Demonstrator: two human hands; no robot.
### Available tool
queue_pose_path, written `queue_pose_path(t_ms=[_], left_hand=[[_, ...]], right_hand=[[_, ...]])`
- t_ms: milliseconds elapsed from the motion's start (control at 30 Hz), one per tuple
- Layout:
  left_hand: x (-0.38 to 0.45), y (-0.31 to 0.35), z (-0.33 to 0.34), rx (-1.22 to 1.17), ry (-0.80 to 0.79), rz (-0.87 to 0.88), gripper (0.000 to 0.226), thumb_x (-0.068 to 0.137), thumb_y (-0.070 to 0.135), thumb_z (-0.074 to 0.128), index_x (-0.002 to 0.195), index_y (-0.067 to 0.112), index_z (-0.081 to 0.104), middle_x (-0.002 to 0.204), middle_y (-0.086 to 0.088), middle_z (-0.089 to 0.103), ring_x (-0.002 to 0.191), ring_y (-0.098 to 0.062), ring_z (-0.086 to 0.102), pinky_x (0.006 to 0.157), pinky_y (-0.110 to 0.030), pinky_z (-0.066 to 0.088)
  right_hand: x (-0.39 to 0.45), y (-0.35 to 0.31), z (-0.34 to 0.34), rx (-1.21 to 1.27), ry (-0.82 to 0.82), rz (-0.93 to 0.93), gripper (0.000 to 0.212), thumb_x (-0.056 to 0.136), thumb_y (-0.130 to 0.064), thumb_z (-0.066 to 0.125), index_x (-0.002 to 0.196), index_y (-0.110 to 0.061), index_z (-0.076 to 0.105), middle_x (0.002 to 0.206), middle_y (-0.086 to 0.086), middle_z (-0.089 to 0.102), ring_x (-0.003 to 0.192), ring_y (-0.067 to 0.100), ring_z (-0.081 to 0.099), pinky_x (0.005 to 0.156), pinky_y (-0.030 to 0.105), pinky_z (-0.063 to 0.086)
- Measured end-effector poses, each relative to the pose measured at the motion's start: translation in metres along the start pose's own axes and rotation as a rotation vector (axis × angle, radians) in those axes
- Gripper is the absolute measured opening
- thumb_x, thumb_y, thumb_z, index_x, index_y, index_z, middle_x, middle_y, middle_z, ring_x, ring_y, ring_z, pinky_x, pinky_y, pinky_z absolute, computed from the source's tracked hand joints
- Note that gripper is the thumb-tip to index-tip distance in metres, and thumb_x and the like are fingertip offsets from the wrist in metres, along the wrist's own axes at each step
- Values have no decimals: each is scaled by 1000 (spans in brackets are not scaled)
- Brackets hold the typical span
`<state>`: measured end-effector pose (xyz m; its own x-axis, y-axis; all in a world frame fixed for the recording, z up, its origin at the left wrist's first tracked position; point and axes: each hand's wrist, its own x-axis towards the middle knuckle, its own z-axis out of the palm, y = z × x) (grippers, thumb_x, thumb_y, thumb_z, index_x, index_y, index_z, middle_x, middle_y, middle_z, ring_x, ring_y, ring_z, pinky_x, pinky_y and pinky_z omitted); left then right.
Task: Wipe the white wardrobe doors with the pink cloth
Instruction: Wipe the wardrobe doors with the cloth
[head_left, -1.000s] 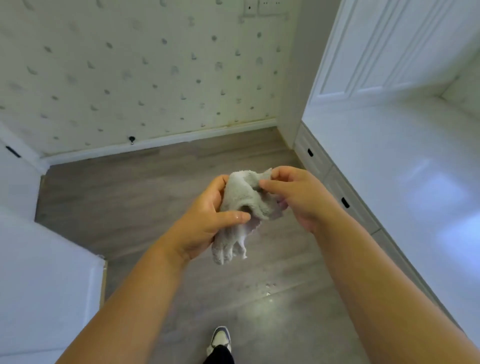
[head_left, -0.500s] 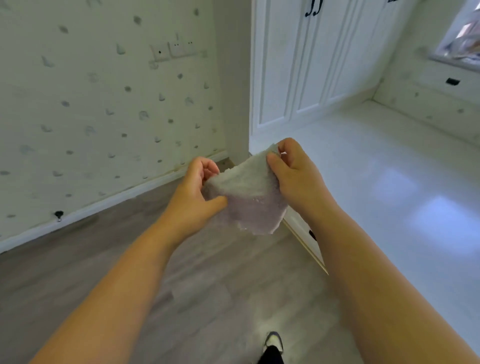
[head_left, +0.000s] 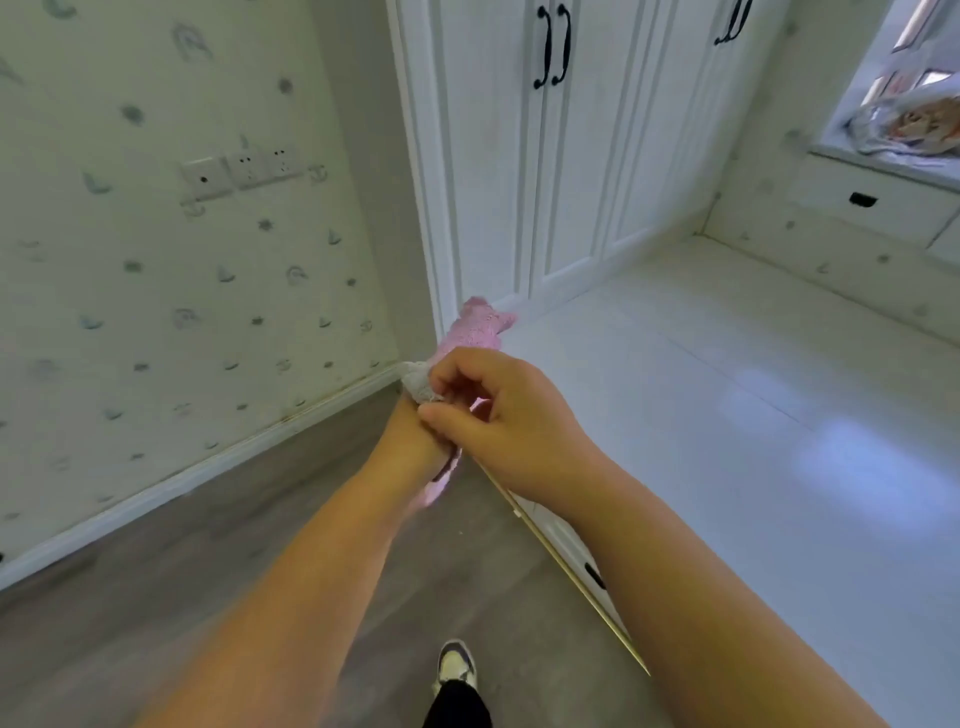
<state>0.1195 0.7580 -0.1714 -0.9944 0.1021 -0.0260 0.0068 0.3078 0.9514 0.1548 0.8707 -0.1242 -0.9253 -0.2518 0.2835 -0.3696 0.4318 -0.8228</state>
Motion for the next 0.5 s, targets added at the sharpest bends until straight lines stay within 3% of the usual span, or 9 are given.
queue_pose_path(t_ms=[67, 133, 200, 267, 333, 367, 400, 433, 500], left_hand=[[39, 1, 16, -213, -71, -46, 56, 104, 29, 36, 51, 19, 51, 39, 0, 44, 34, -11, 47, 36, -18, 40], [75, 7, 25, -351, -11, -96, 52, 87, 36, 50, 39, 19, 39, 31, 2, 28, 24, -10, 29, 31, -12, 27], [125, -1, 40, -503, 4, -183, 47, 85, 33, 52, 42, 21, 39, 35, 4, 28, 30, -8, 27, 35, -13, 24], [170, -3, 55, -572, -43, -247, 55, 97, 33, 45, 44, 22, 39, 39, 4, 30, 36, -9, 29, 39, -15, 29], [217, -4, 65, -723, -133, -309, 53, 102, 33, 40, 53, 19, 54, 47, -3, 49, 45, -13, 46, 48, -22, 43], [246, -4, 70, -734, -120, -291, 45, 103, 29, 41, 67, 15, 63, 60, -8, 61, 58, -18, 57, 59, -27, 50], [262, 1, 67, -893, -114, -338, 33, 103, 19, 44, 81, 9, 66, 71, -12, 66, 72, -22, 60, 69, -27, 51], [292, 4, 75, -891, -105, -295, 22, 102, 9, 46, 90, 7, 64, 75, -15, 69, 79, -23, 60, 74, -25, 51], [327, 24, 83, -883, -244, -380, 19, 103, 14, 45, 106, 6, 62, 87, -12, 74, 88, -22, 66, 80, -28, 55]], right_hand=[[38, 29, -17, 211, -63, 105, 6, 94, -20, 68, 92, -17, 64, 74, -3, 64, 65, 3, 59, 69, 16, 51], [72, 54, -23, 685, -69, 370, 13, 100, -21, 59, 94, -10, 62, 72, 12, 63, 55, 18, 58, 55, 27, 55], [116, 90, -21, 915, 128, 589, 22, 101, -16, 57, 83, -7, 64, 64, 11, 59, 44, 15, 48, 41, 23, 44], [158, 120, -25, 677, 265, 683, 29, 99, -14, 56, 70, -11, 64, 57, 7, 56, 40, 13, 42, 39, 23, 36], [193, 140, -37, 219, 301, 614, 24, 96, -14, 56, 73, -17, 63, 56, 0, 58, 42, 11, 47, 44, 24, 41], [213, 152, -48, 39, 376, 556, 19, 93, -14, 58, 76, -22, 62, 61, -6, 59, 49, 7, 53, 50, 22, 45], [221, 158, -56, -55, 483, 501, 15, 90, -14, 61, 81, -27, 61, 70, -10, 61, 61, 4, 56, 60, 20, 48], [238, 171, -72, -73, 597, 488, 13, 89, -15, 63, 89, -28, 60, 84, -11, 61, 74, 3, 57, 70, 18, 48], [267, 193, -97, 43, 650, 555, 20, 93, -29, 63, 112, -24, 57, 113, -8, 54, 99, 5, 55, 86, 21, 48]])
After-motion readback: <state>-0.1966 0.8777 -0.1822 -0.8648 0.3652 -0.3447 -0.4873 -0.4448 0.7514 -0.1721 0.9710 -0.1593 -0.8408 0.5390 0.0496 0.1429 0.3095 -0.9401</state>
